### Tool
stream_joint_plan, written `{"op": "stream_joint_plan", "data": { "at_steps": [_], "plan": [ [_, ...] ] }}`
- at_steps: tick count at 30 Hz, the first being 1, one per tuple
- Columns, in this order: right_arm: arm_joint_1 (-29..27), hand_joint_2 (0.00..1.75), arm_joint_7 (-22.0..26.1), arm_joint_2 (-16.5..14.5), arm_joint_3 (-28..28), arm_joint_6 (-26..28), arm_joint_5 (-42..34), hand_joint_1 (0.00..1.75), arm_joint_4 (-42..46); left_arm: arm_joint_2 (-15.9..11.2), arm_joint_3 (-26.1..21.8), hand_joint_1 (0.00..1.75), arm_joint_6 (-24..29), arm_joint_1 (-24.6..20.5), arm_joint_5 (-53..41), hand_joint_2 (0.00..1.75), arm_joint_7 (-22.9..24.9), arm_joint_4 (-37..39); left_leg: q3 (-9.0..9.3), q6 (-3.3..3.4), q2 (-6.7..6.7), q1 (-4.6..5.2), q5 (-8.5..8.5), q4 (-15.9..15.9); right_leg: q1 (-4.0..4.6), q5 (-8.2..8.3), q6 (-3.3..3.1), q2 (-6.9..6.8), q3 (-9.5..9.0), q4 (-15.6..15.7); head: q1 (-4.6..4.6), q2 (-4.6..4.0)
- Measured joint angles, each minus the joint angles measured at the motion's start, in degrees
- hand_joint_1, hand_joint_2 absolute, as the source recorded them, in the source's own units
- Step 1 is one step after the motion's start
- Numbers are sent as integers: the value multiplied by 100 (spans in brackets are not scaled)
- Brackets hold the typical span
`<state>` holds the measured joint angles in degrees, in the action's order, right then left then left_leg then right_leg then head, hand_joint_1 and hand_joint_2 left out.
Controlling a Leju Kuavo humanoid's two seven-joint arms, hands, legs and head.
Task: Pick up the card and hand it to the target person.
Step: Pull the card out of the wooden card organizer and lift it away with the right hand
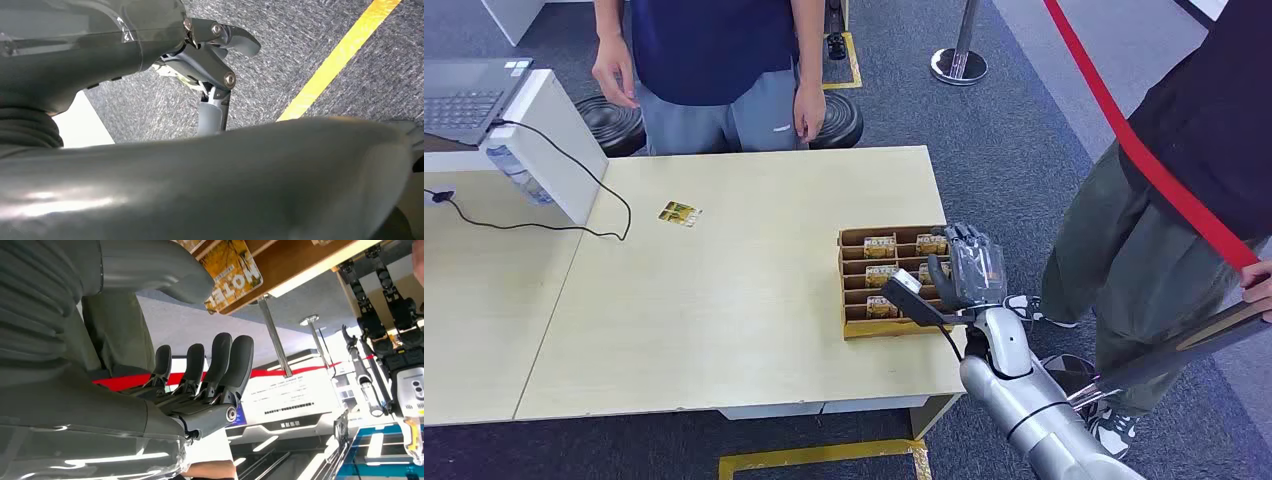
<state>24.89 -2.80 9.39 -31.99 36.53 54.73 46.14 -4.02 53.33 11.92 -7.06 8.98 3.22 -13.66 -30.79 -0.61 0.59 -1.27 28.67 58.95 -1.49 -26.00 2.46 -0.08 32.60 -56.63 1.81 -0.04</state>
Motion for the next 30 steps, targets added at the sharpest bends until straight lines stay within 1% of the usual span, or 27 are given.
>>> {"op": "stream_joint_plan", "data": {
  "at_steps": [6,10,18,23,26,30],
  "plan": [
    [-61,175,62,-1,-23,5,3,92,-63,0,0,0,1,0,43,0,1,0,0,0,0,0,0,0,0,0,0,0,1,0,0,0],
    [-102,175,92,-1,-47,9,8,84,-137,1,0,0,0,0,44,0,1,0,-1,0,0,0,0,0,0,0,0,0,2,0,0,0],
    [-122,175,122,-3,-68,9,27,80,-320,0,0,0,-5,-1,43,0,3,0,-2,0,0,0,0,0,0,0,0,0,3,0,0,0],
    [-122,175,143,-3,-75,8,52,67,-456,1,0,0,-5,-1,41,0,3,0,-3,0,0,0,0,0,0,0,0,0,3,0,0,0],
    [-122,175,159,-9,-78,8,89,68,-522,3,0,0,-5,-1,42,0,3,0,-3,0,0,0,0,0,0,0,0,0,3,0,0,0],
    [-122,175,160,-33,-87,7,139,77,-577,7,0,0,-5,-1,43,0,3,0,-3,0,0,0,0,0,0,0,0,0,2,0,0,0]
  ]
}}
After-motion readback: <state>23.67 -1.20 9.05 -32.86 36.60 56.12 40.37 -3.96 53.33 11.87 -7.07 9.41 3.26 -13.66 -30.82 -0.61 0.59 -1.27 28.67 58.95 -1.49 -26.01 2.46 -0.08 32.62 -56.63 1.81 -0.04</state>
